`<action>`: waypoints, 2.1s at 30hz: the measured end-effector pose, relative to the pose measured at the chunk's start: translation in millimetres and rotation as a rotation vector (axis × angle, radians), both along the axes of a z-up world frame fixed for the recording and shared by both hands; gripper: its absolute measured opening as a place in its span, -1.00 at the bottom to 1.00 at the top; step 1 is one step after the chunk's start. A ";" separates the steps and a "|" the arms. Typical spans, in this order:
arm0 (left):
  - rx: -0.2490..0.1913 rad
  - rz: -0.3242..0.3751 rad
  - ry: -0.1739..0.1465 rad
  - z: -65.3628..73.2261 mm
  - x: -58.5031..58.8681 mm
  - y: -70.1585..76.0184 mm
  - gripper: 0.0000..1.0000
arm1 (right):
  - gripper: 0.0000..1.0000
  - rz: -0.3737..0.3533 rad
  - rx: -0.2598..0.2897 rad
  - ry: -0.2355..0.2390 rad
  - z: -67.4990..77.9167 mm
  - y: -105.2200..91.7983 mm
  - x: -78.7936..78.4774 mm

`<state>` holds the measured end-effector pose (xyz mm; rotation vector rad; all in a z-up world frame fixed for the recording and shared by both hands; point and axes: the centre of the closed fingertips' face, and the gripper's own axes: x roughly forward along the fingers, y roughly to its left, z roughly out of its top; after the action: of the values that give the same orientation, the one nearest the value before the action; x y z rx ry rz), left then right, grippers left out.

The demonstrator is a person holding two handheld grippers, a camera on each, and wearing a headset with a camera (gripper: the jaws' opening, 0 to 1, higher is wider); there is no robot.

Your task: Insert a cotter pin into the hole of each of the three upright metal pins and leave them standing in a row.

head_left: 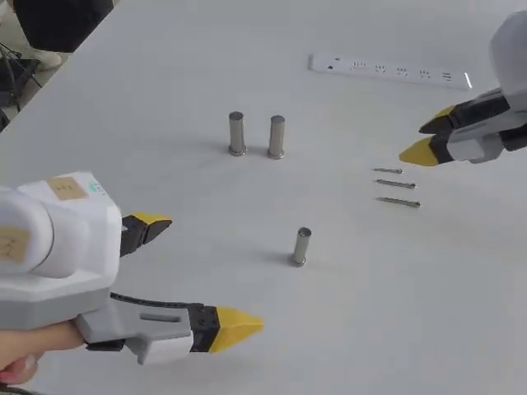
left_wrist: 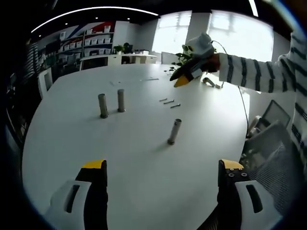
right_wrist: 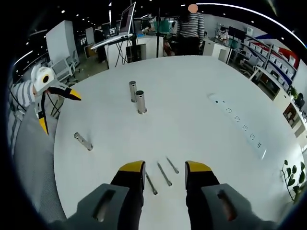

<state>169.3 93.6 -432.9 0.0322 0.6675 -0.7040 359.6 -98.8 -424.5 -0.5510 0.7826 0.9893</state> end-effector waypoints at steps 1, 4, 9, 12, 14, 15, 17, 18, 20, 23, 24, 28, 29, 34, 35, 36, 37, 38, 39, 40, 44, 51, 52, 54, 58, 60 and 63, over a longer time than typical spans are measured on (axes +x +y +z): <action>-0.001 0.003 -0.002 0.8 0.2 0.7 0.89 | -0.46 0.015 -0.015 0.002 -3.2 -0.2 1.0; -0.013 0.033 -0.010 5.3 6.0 3.8 0.90 | -0.63 0.072 -0.114 -0.033 -13.6 -6.7 8.0; -0.015 0.030 -0.031 14.6 13.8 4.3 0.89 | -0.71 0.162 -0.201 -0.025 -31.3 -8.2 13.7; -0.010 0.029 -0.039 17.1 16.5 4.5 0.89 | -0.75 0.202 -0.250 -0.026 -40.9 -12.1 21.7; -0.022 0.038 -0.043 19.4 18.4 4.5 0.89 | -0.77 0.223 -0.262 -0.016 -44.5 -10.2 19.7; -0.030 0.043 -0.043 20.7 19.2 4.1 0.89 | -0.80 0.233 -0.263 -0.010 -45.8 -10.3 19.5; -0.032 0.044 -0.046 21.5 19.6 3.7 0.89 | -0.85 0.245 -0.267 -0.006 -48.9 -10.1 21.1; -0.032 0.044 -0.047 21.9 19.4 3.4 0.89 | -0.86 0.262 -0.275 -0.005 -51.1 -10.2 21.1; -0.031 0.043 -0.046 21.9 19.0 3.3 0.89 | -0.90 0.286 -0.293 0.006 -56.3 -11.1 20.7; -0.032 0.042 -0.042 21.0 17.9 2.7 0.88 | -0.92 0.291 -0.313 0.016 -62.6 -11.6 20.2; -0.036 0.043 -0.041 21.0 17.6 2.3 0.88 | -0.91 0.290 -0.313 0.017 -64.6 -11.9 21.5; -0.036 0.044 -0.036 19.6 15.9 1.9 0.88 | -0.92 0.309 -0.321 0.017 -67.4 -11.7 22.0; -0.033 0.043 -0.034 18.6 15.3 1.9 0.87 | -0.93 0.316 -0.328 0.014 -68.4 -11.8 22.0; -0.030 0.039 -0.029 15.9 15.1 0.4 0.87 | -0.97 0.351 -0.371 0.024 -76.1 -15.8 21.4; -0.030 0.039 -0.029 15.8 15.5 -0.1 0.87 | -0.98 0.346 -0.362 0.023 -74.5 -13.7 21.7; -0.030 0.038 -0.029 15.6 15.6 -0.4 0.87 | -0.99 0.346 -0.362 0.021 -74.4 -13.4 22.3; -0.031 0.037 -0.029 15.5 15.9 -1.2 0.87 | -0.99 0.349 -0.364 0.024 -74.9 -12.9 22.2; -0.033 0.037 -0.029 15.4 16.1 -1.9 0.87 | -1.00 0.353 -0.365 0.028 -75.3 -13.0 21.5; -0.035 0.035 -0.028 15.0 16.1 -2.9 0.86 | -1.00 0.352 -0.364 0.030 -75.8 -12.9 21.6; -0.037 0.031 -0.025 14.2 15.8 -4.6 0.86 | -1.00 0.365 -0.370 0.031 -76.2 -12.9 20.3; -0.047 0.024 -0.022 12.5 16.6 -8.9 0.85 | -1.00 0.377 -0.377 0.039 -74.4 -11.7 17.0; -0.070 0.030 -0.035 15.6 22.1 -13.6 0.81 | -1.00 0.355 -0.389 0.064 -72.6 -11.6 15.4; -0.072 0.030 -0.035 15.9 22.5 -14.0 0.80 | -1.00 0.358 -0.393 0.068 -72.1 -11.0 14.8; -0.074 0.035 -0.036 16.5 23.4 -13.9 0.80 | -1.00 0.368 -0.398 0.071 -71.5 -10.5 13.8; -0.081 0.034 -0.037 18.2 23.4 -15.0 0.78 | -1.00 0.343 -0.394 0.098 -69.9 -8.5 12.6; -0.080 0.033 -0.037 18.7 22.6 -15.5 0.78 | -1.00 0.335 -0.391 0.100 -69.4 -8.4 12.6; -0.082 0.030 -0.036 19.5 20.5 -17.5 0.77 | -1.00 0.350 -0.392 0.081 -68.6 -8.0 10.8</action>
<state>189.7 76.1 -413.3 -0.0402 0.6025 -0.7000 370.3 -106.8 -493.1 -1.0165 0.9812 1.1906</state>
